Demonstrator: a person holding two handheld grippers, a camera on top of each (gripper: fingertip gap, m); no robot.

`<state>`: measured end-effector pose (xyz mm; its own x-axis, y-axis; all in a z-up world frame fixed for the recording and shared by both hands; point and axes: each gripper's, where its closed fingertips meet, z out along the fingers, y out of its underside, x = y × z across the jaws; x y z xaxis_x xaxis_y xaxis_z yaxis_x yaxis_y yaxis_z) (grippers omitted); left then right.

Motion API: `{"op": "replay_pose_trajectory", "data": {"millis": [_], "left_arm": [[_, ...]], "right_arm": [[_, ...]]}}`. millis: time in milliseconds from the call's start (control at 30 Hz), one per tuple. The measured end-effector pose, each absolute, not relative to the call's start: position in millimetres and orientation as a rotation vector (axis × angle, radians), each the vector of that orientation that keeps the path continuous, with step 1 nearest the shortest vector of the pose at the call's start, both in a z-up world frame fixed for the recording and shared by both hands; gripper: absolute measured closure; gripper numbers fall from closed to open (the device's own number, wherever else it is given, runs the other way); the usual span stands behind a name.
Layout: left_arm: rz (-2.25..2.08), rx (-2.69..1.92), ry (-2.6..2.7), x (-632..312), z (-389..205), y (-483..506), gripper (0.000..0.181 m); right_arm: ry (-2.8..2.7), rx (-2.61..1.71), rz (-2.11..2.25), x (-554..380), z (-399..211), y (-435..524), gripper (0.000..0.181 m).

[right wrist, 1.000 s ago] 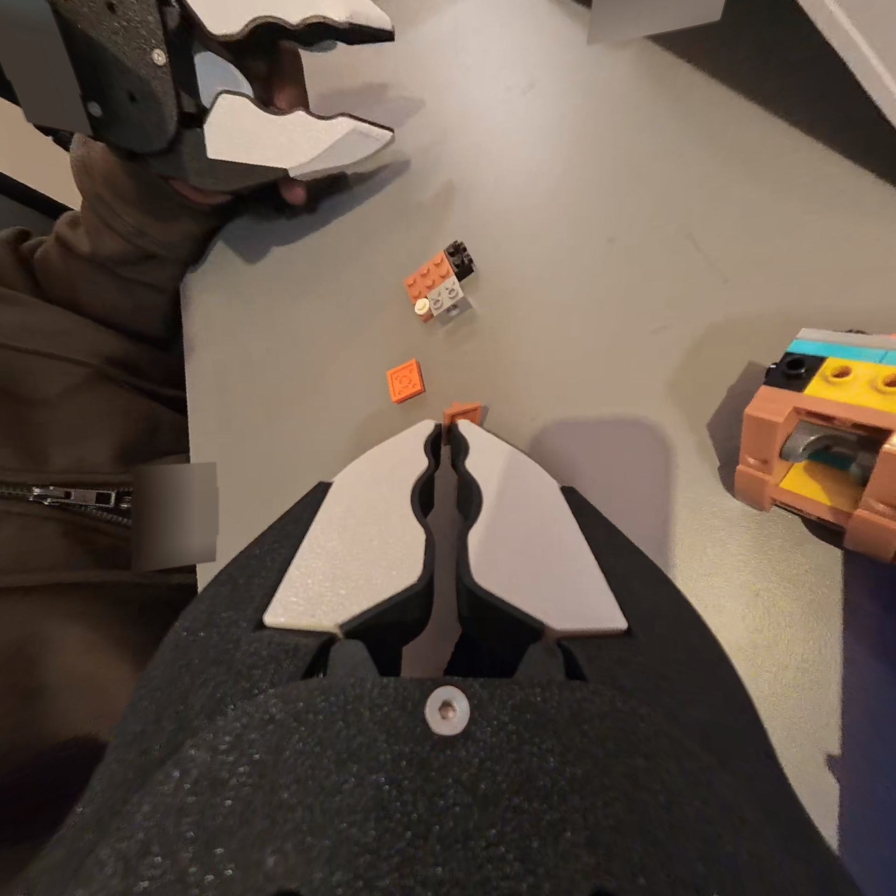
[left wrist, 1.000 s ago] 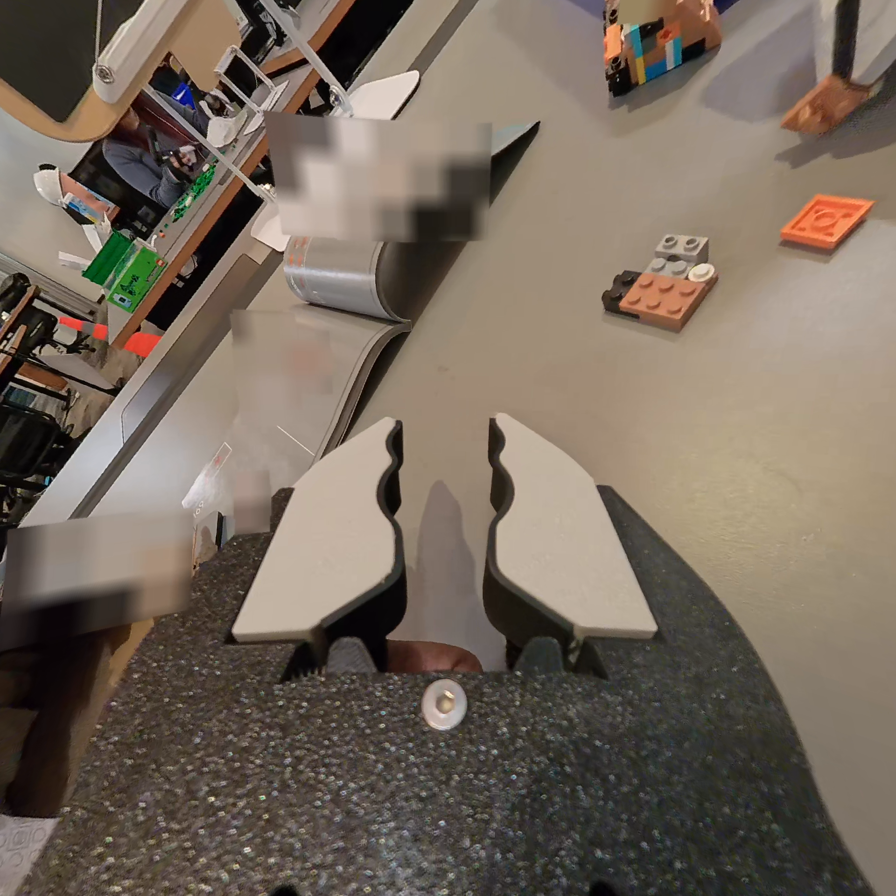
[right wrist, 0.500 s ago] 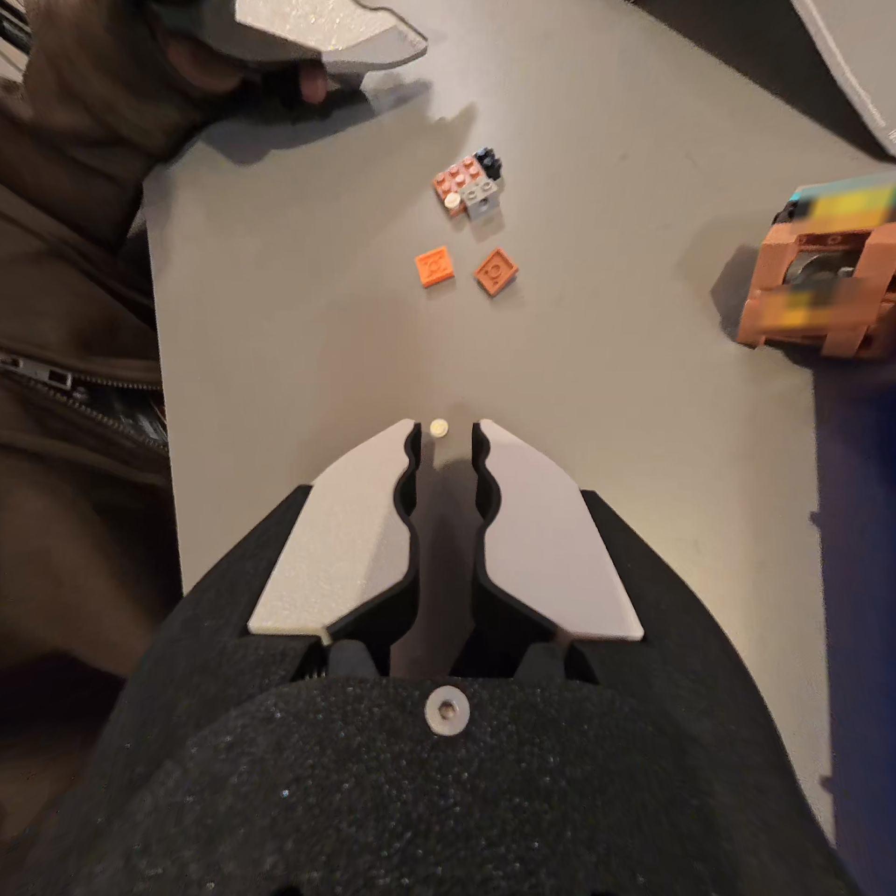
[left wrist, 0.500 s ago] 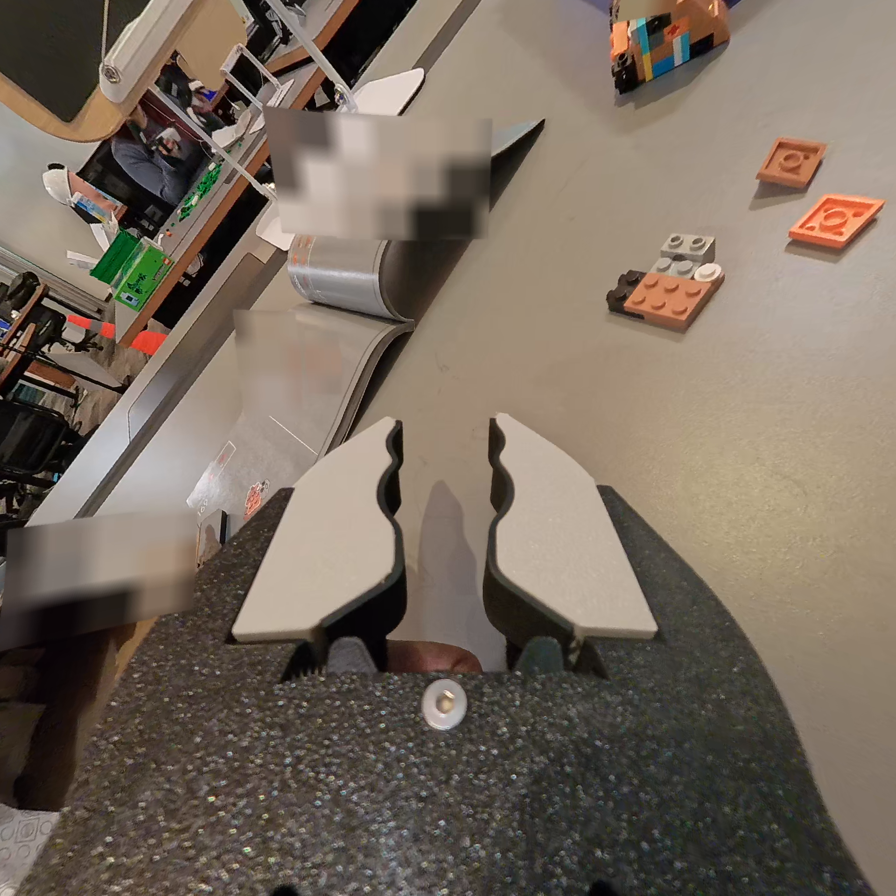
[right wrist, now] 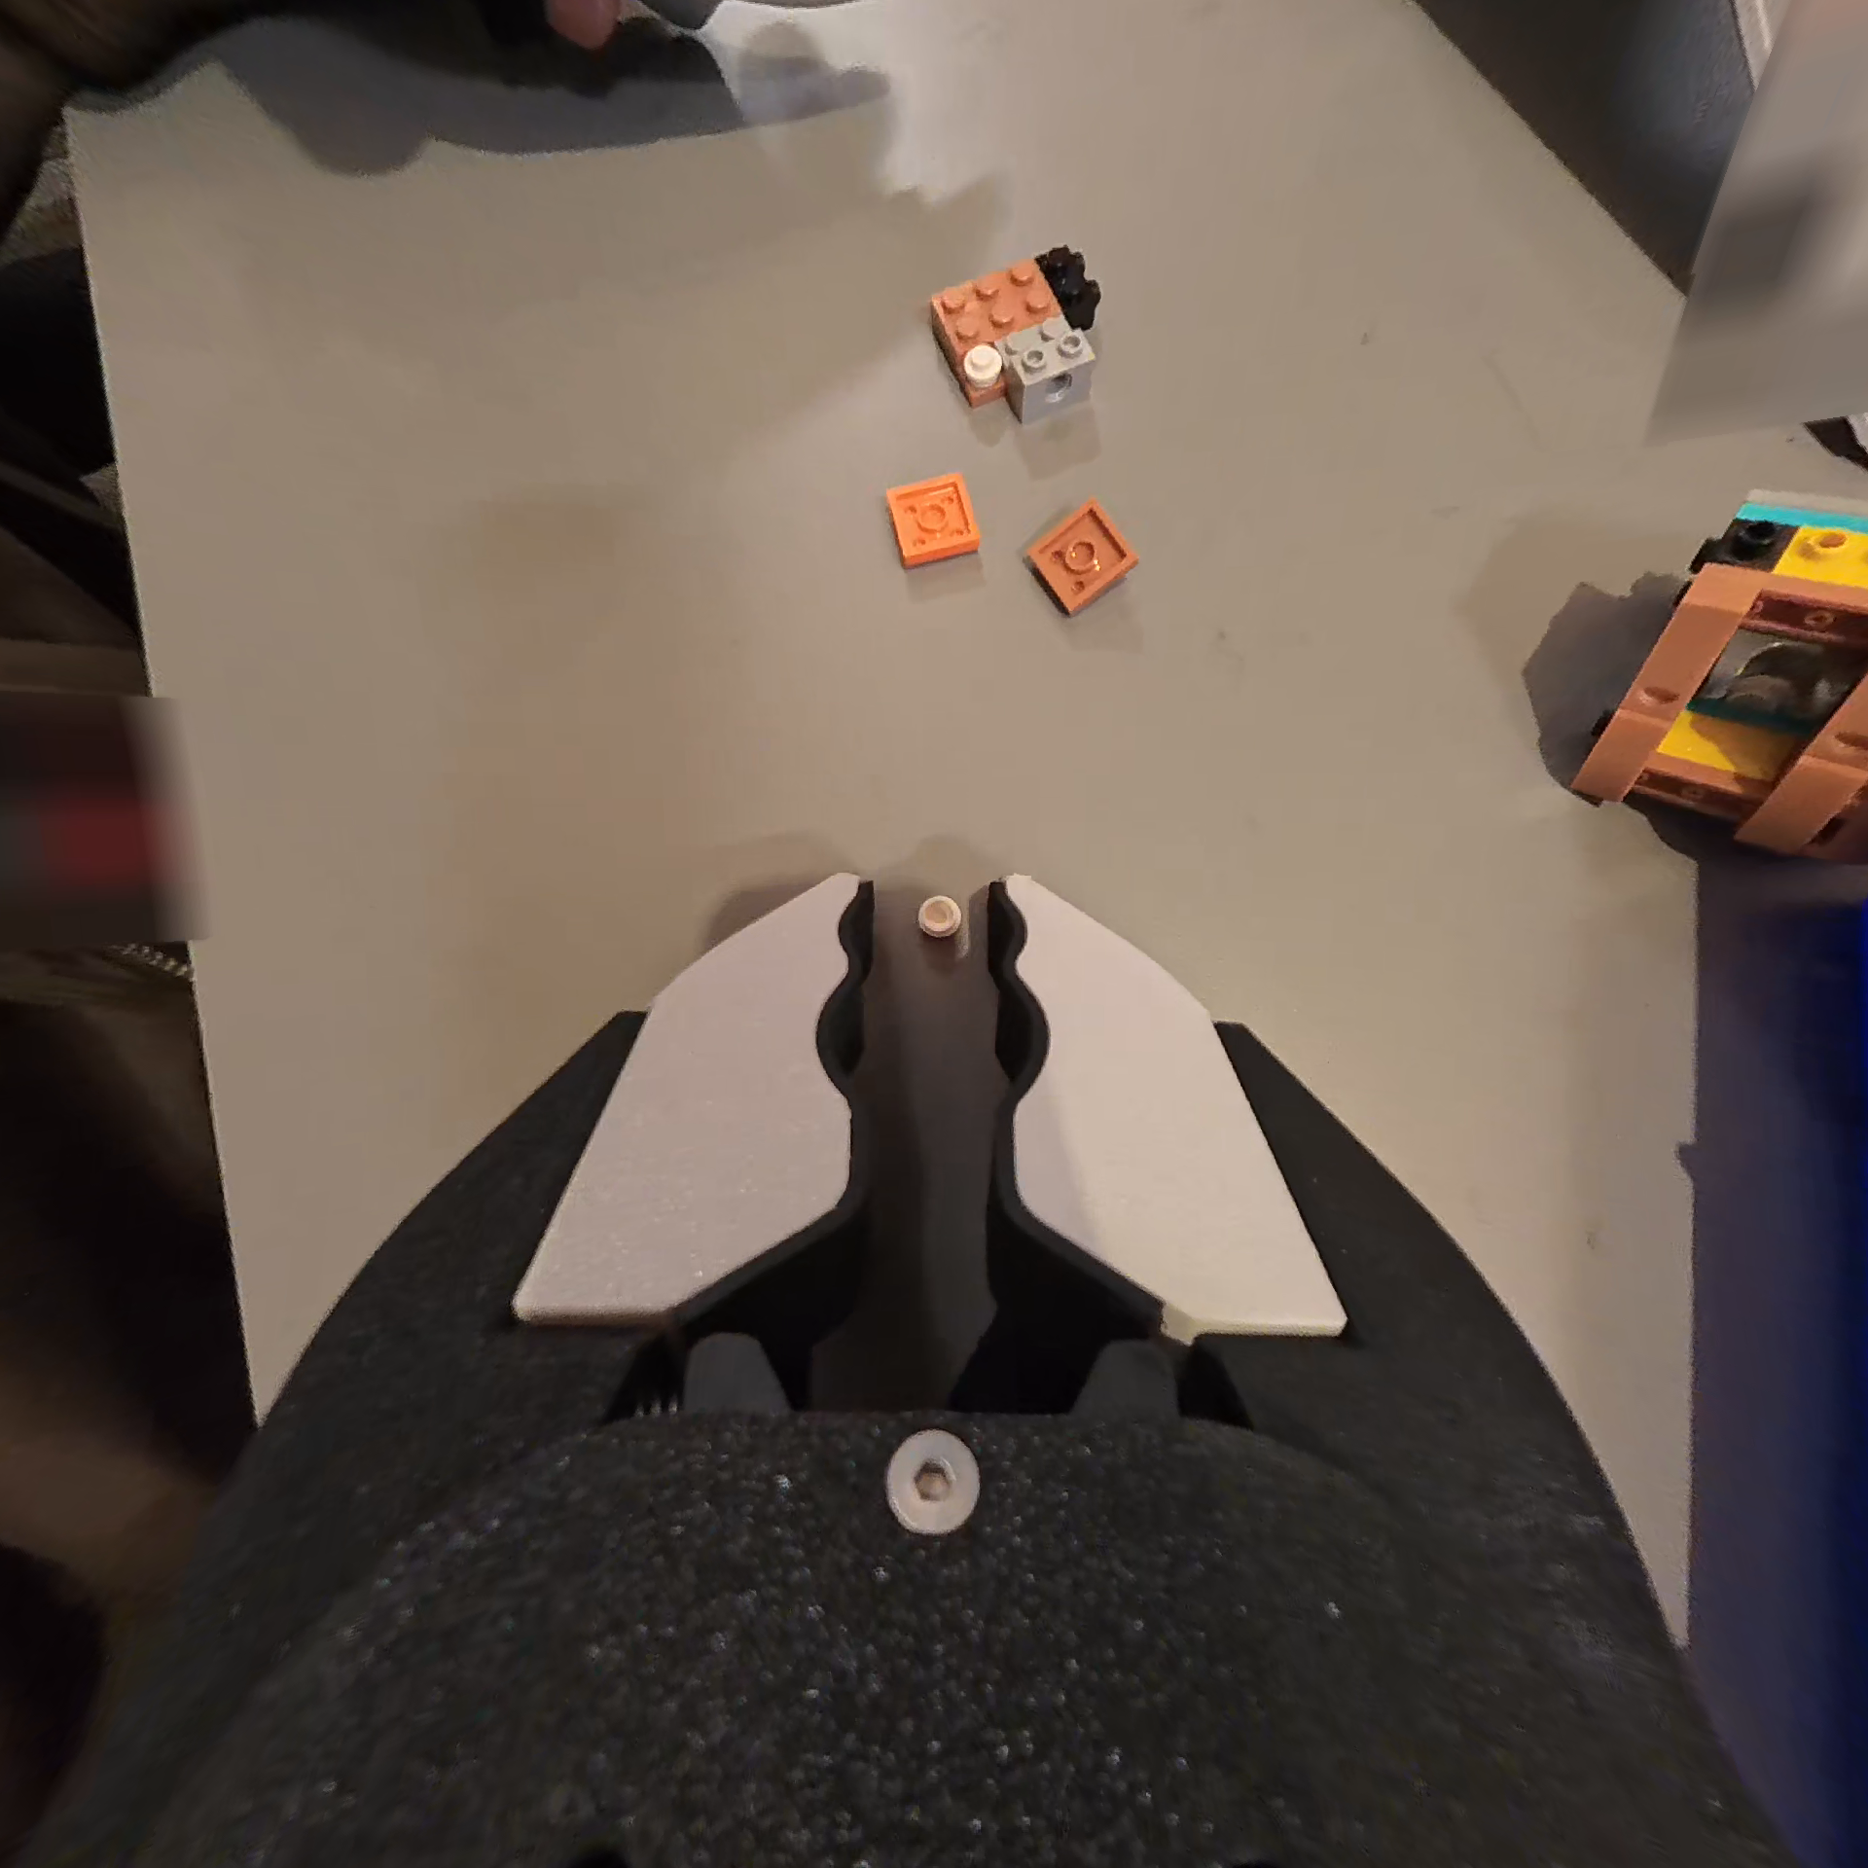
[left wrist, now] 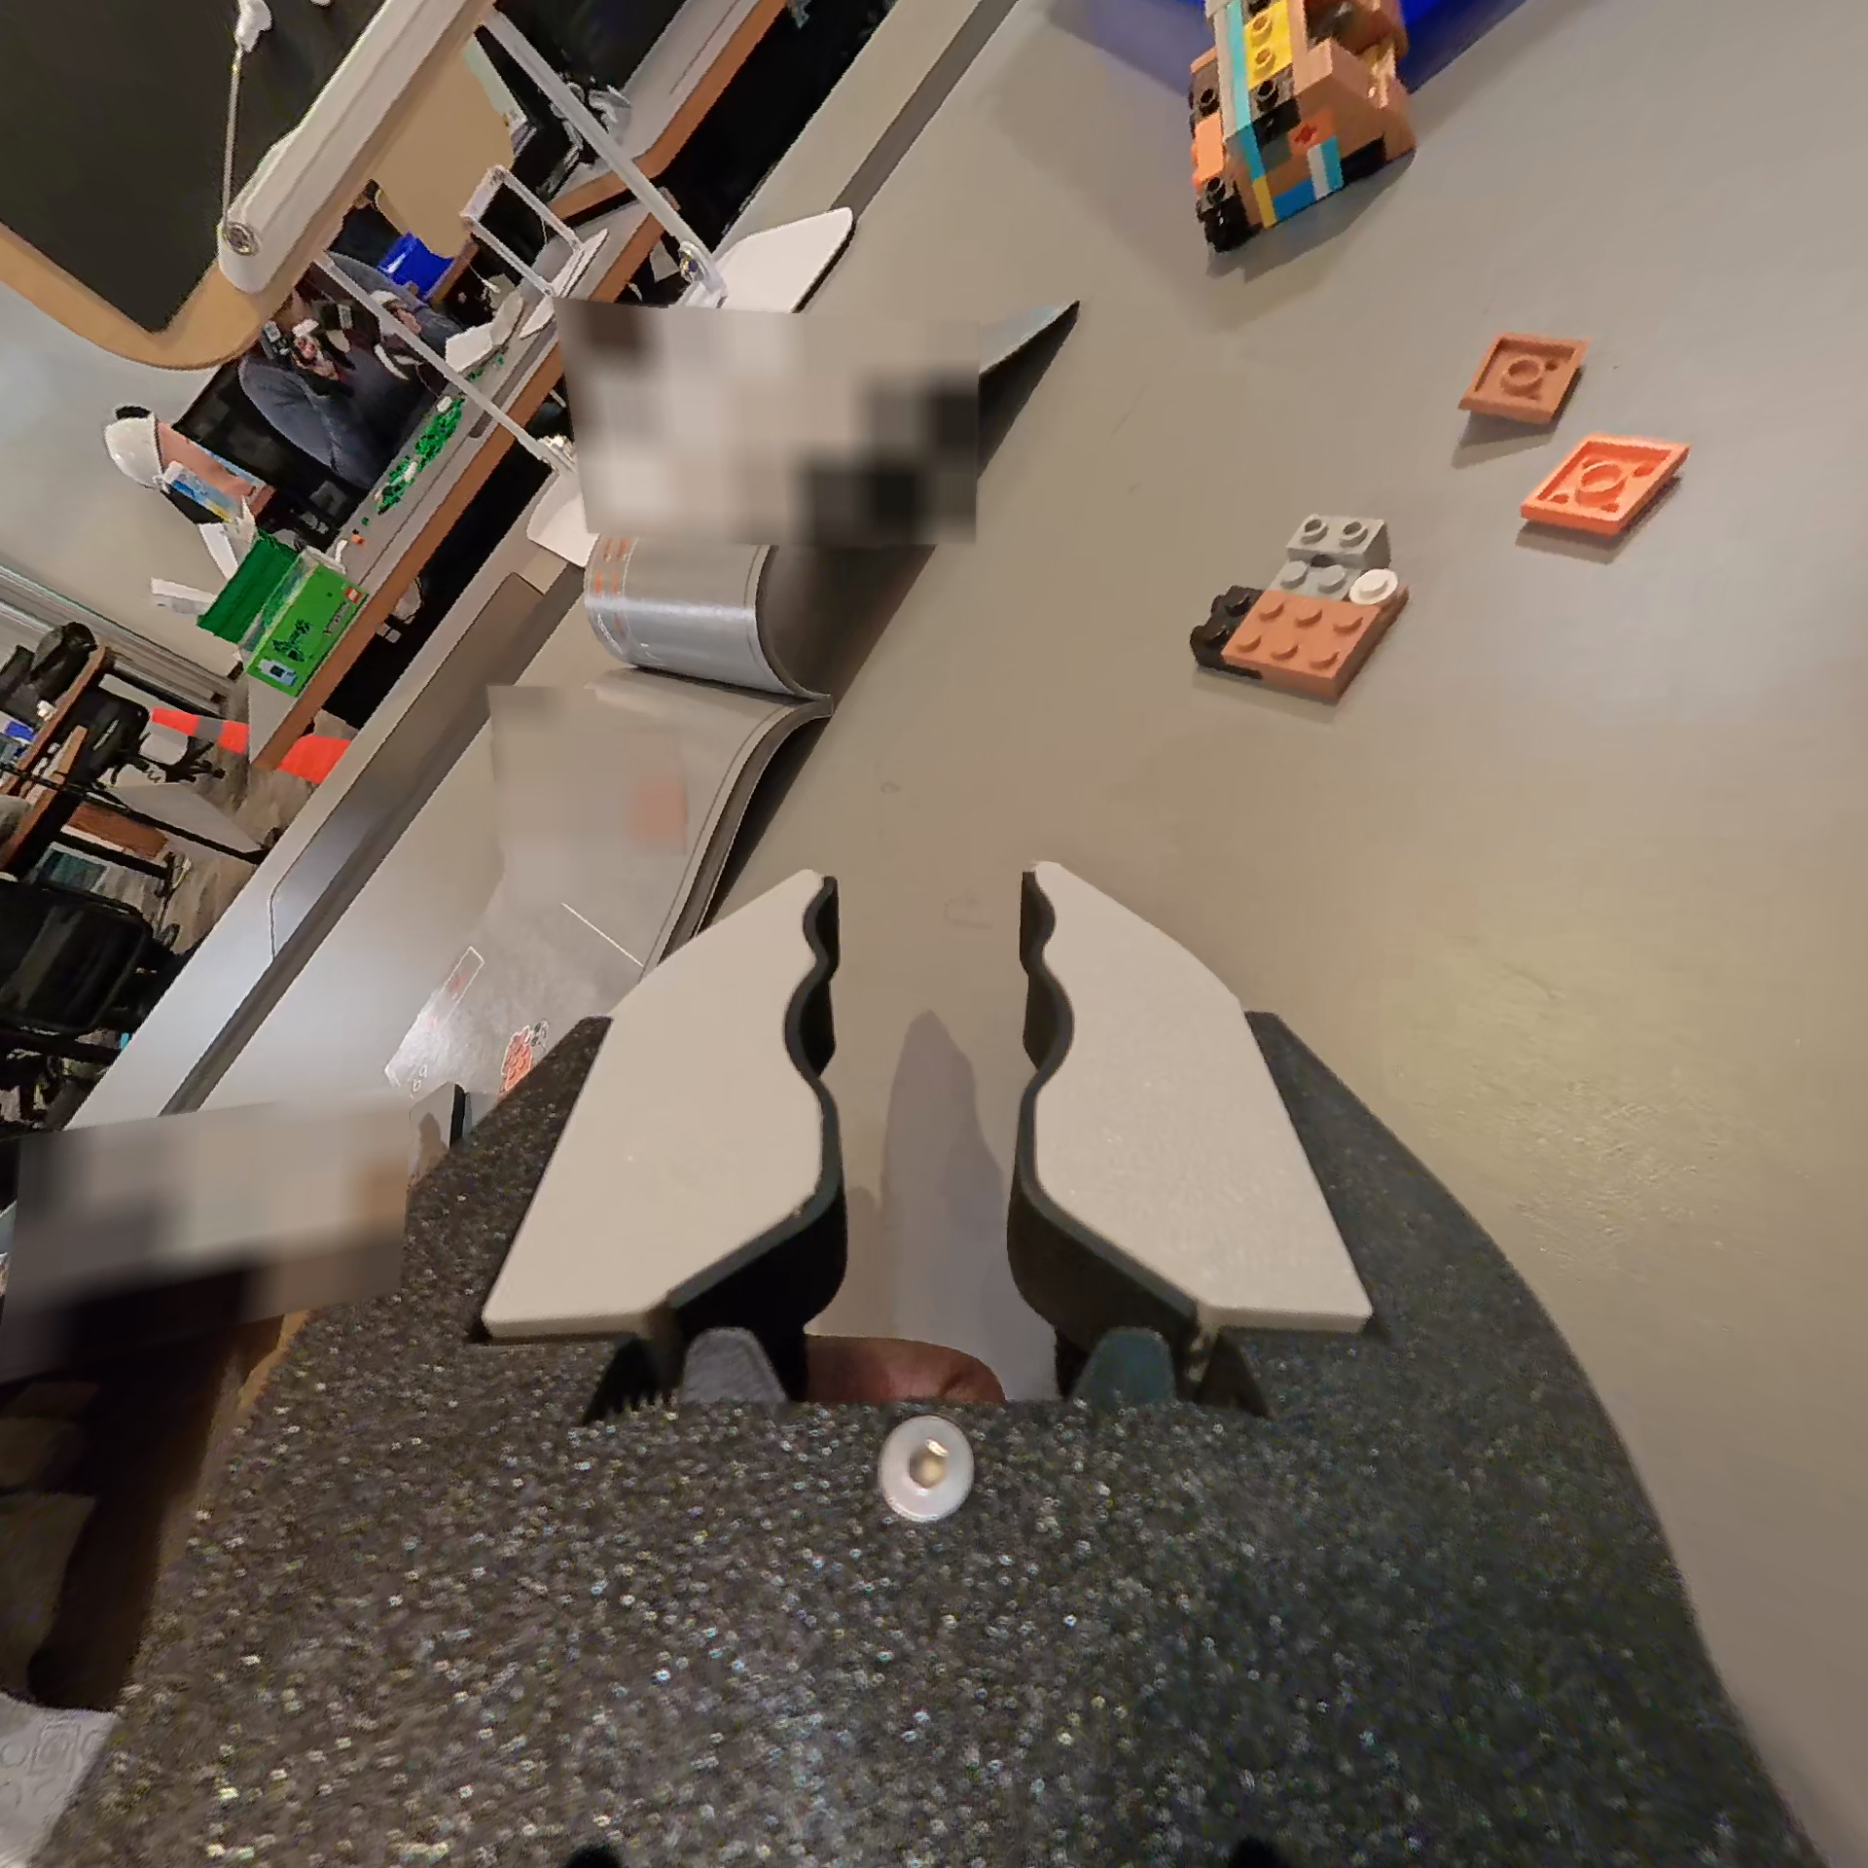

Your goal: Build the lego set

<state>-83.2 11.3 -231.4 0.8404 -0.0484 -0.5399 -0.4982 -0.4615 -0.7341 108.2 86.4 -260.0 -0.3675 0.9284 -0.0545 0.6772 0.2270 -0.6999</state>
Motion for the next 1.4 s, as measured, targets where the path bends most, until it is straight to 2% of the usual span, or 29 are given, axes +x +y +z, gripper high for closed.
{"op": "replay_pose_trajectory", "data": {"millis": [300,500,667,1033,1400], "left_arm": [[0.551,-2.007,0.412,-82.1,-233.0,11.6,0.147],[0.548,-2.002,0.356,-87.4,-230.7,12.0,0.147],[0.572,-1.991,0.343,-89.2,-229.1,11.9,0.147],[0.481,-1.99,0.369,-82.1,-228.2,13.8,0.146],[0.326,-2.015,0.502,-54.1,-231.1,34.2,0.143]], "right_arm": [[-1.949,-1.302,1.016,84.5,-232.4,109.0,0.153],[-1.563,-1.1,1.22,64.6,-177.1,130.9,0.161],[-1.424,-1.019,1.258,75.0,-158.8,135.9,0.161],[-1.573,-0.957,1.083,69.6,-175.8,117.4,0.162],[-1.633,-1.054,1.164,68.3,-182.7,126.9,0.161]]}}
